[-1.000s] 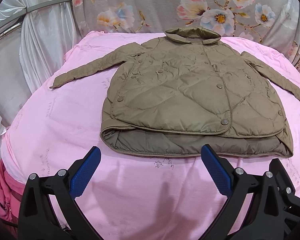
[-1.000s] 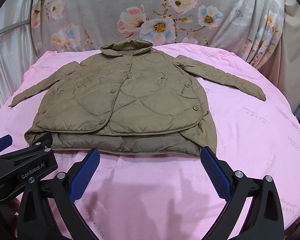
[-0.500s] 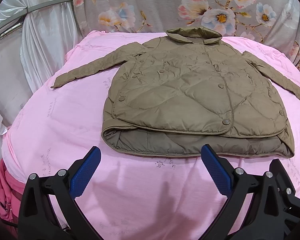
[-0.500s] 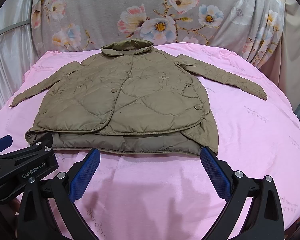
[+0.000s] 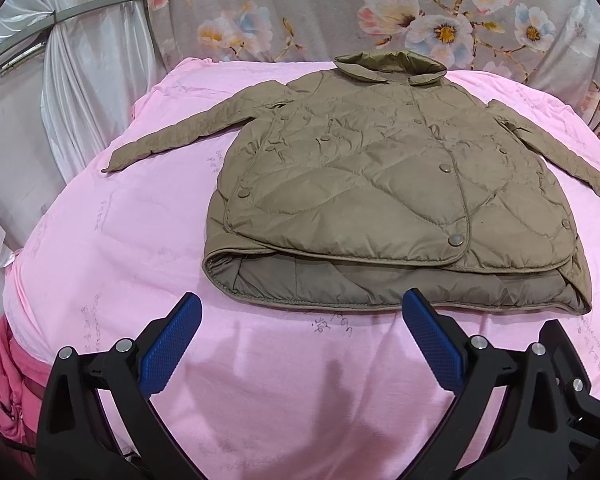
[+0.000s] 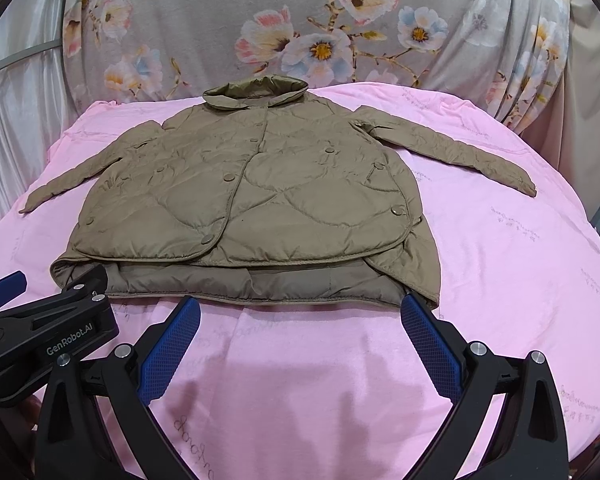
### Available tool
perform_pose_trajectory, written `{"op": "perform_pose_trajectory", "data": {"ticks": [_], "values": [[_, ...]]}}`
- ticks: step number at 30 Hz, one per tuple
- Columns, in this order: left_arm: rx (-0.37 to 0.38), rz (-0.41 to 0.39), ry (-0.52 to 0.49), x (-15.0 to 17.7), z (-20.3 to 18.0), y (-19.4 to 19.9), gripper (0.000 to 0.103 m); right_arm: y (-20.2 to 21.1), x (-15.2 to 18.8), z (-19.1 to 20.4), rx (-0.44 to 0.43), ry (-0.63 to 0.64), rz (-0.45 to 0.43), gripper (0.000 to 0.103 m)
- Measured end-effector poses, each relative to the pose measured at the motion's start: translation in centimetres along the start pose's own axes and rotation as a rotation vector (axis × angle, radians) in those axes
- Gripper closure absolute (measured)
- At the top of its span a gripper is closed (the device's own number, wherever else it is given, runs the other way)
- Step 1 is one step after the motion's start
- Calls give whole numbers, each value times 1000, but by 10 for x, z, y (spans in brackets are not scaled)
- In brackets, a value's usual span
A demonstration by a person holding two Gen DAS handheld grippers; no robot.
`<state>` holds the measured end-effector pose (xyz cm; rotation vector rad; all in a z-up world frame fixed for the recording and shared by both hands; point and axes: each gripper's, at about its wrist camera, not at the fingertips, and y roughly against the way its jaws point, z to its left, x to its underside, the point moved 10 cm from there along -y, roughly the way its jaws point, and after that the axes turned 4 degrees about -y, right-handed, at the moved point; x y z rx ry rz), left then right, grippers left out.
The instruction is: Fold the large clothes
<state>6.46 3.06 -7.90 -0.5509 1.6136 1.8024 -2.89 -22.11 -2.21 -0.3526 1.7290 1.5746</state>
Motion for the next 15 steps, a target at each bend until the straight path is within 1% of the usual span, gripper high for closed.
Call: {"op": "perform_pose_trajectory", "data": {"ticks": [1, 2, 15], "values": [[0, 0, 0, 0, 1, 0, 5, 0, 0, 0, 0, -1, -1, 5], [-1, 1, 0, 0, -7, 0, 5, 0, 0, 0, 0, -1, -1, 5], [-5, 6, -4, 2, -7, -2, 5, -2, 2, 1, 3, -6, 2, 5]]}}
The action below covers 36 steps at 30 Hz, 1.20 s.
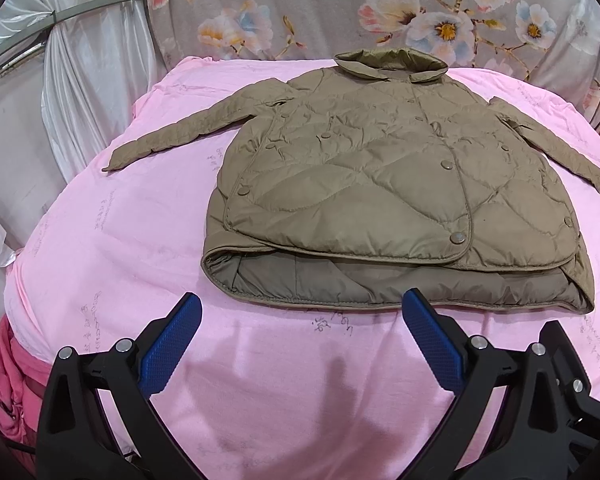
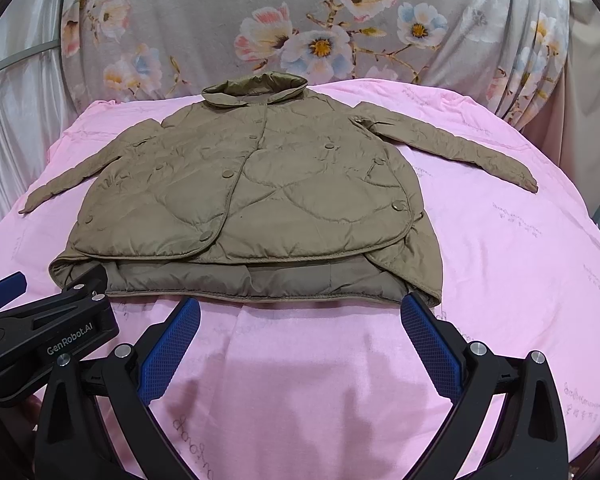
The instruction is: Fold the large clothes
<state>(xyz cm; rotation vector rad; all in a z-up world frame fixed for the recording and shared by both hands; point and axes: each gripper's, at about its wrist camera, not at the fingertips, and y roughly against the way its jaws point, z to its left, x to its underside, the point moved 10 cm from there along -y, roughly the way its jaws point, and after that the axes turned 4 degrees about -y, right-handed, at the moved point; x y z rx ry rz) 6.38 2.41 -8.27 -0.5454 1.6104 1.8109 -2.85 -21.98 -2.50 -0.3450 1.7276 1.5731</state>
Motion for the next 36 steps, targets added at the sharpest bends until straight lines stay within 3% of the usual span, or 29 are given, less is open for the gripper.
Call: {"op": "perform_pose_trajectory", "data": {"ticks": [26, 32, 36], "values": [[-6, 39, -9, 1, -6, -17, 5, -8, 13, -3, -24, -12, 40, 5], [-45, 22, 36, -22, 16, -29, 5, -30, -19, -49, -26, -107, 44, 5], [-88, -9, 67, -47, 34, -35, 5, -57, -60, -103, -15, -211, 16, 5]]}}
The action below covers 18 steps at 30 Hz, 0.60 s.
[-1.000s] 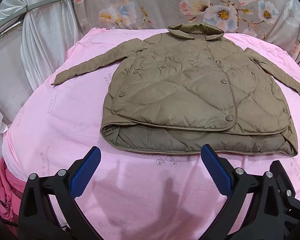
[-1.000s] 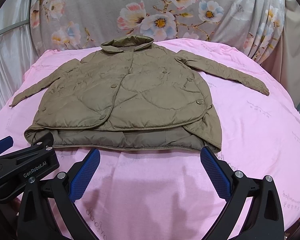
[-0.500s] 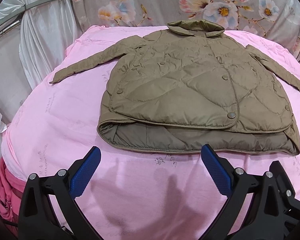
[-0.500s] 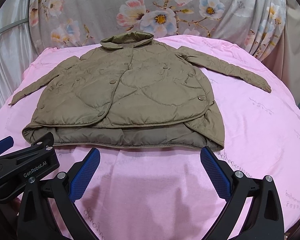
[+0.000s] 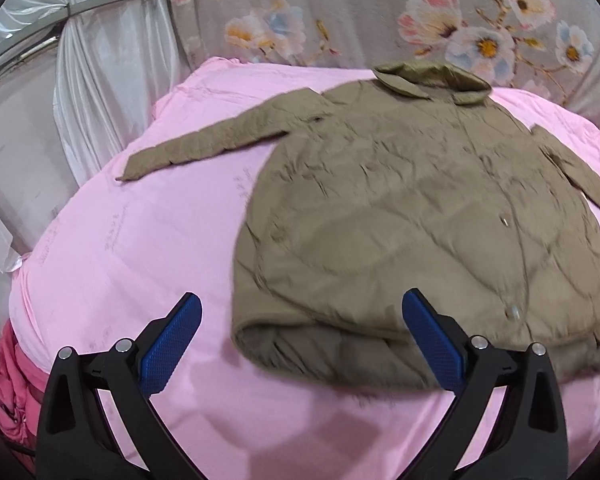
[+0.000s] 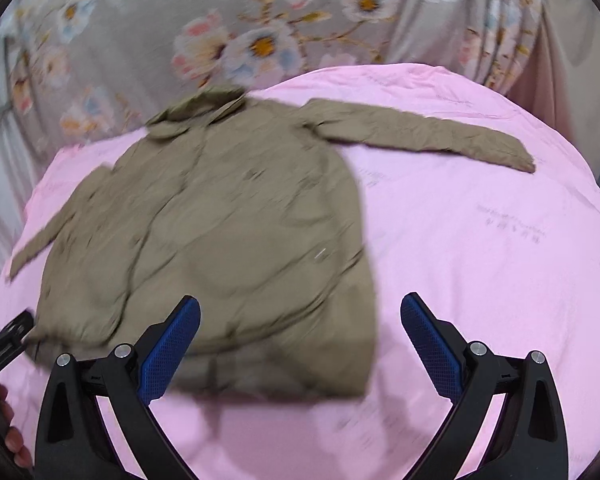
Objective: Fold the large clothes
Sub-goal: 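Move the right tool to the jacket sleeve and grasp its cuff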
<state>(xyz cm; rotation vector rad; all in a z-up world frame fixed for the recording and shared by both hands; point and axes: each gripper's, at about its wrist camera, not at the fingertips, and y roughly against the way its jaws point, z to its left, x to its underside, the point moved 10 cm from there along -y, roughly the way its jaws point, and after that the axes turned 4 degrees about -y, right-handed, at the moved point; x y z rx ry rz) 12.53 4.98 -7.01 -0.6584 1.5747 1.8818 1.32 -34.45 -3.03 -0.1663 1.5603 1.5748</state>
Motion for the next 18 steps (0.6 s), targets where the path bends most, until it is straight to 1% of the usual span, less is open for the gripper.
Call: {"op": "perform_pose_trajectory", "data": {"ticks": [4, 7, 9, 12, 15, 18], "values": [[-35, -22, 32, -28, 15, -11, 5, -23, -50, -47, 23, -110, -64, 5], [-60, -22, 58, -41, 22, -22, 5, -46, -84, -91, 30, -225, -100, 5], [-53, -14, 66, -49, 22, -32, 5, -64, -102, -122, 36, -313, -109, 5], [-62, 2, 73, -58, 22, -47, 5, -89, -121, -161, 39, -427, -127, 5], [-91, -7, 67, -66, 21, -58, 5, -115, -134, -201, 83, -520, -134, 5], [-135, -14, 51, -75, 19, -70, 5, -134, -140, -238, 120, -615, -138, 5]]}}
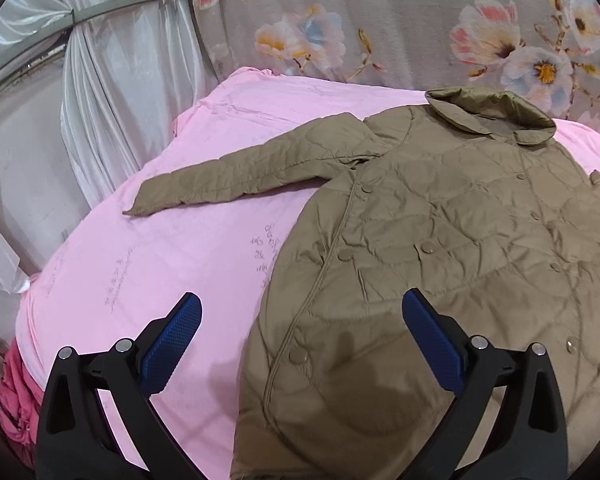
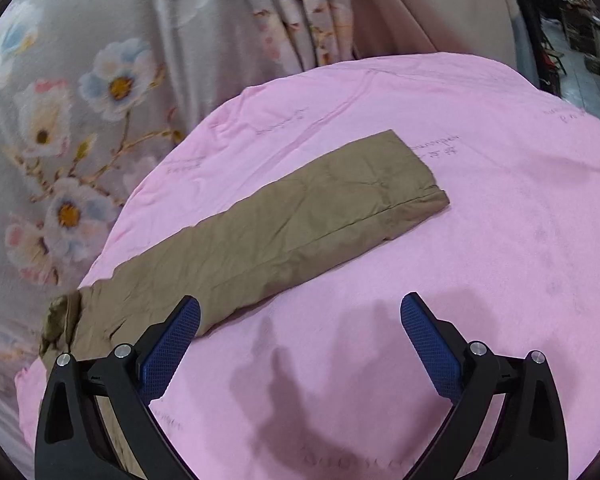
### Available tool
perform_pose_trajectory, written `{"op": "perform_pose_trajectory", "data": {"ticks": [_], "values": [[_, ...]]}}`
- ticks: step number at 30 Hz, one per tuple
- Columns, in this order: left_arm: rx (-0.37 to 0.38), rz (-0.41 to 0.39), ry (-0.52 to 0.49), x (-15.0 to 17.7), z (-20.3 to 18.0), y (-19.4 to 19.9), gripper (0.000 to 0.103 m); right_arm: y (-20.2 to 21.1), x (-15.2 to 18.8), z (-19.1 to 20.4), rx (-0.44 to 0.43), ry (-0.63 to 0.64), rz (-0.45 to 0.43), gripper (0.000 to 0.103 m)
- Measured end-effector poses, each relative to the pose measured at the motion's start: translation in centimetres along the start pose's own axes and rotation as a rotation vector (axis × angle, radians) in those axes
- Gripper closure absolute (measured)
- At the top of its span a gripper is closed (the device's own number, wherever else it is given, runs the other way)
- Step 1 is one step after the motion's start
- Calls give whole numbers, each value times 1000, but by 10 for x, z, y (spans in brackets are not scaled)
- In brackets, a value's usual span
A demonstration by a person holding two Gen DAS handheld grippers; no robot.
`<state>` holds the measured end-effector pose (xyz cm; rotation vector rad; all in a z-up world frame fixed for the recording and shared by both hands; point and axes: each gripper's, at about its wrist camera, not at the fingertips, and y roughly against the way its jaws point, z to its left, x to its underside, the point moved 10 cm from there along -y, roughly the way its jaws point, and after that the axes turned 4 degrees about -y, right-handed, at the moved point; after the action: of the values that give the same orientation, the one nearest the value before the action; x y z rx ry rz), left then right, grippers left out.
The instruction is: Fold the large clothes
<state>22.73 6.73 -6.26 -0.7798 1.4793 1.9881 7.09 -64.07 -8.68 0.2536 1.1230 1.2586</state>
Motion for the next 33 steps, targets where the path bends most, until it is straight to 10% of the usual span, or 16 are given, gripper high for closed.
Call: {"op": "perform_pose_trajectory", "data": {"ticks": [8, 13, 20, 27, 33], "values": [[10, 66, 4, 4, -14, -42, 5, -35, -33, -23, 5, -177, -58, 7], [7, 96, 0, 18, -19, -61, 5, -51, -48, -9, 31, -150, -95, 90], [9, 67, 15, 23, -21, -66, 5, -1, -34, 146, -226, 108, -191, 95], [34, 71, 37, 25, -22, -69, 5, 39, 125, 359, -600, 526, -11, 96], [60, 77, 57, 26, -21, -71, 5, 9, 291, 426, -680, 724, 267, 90]]}}
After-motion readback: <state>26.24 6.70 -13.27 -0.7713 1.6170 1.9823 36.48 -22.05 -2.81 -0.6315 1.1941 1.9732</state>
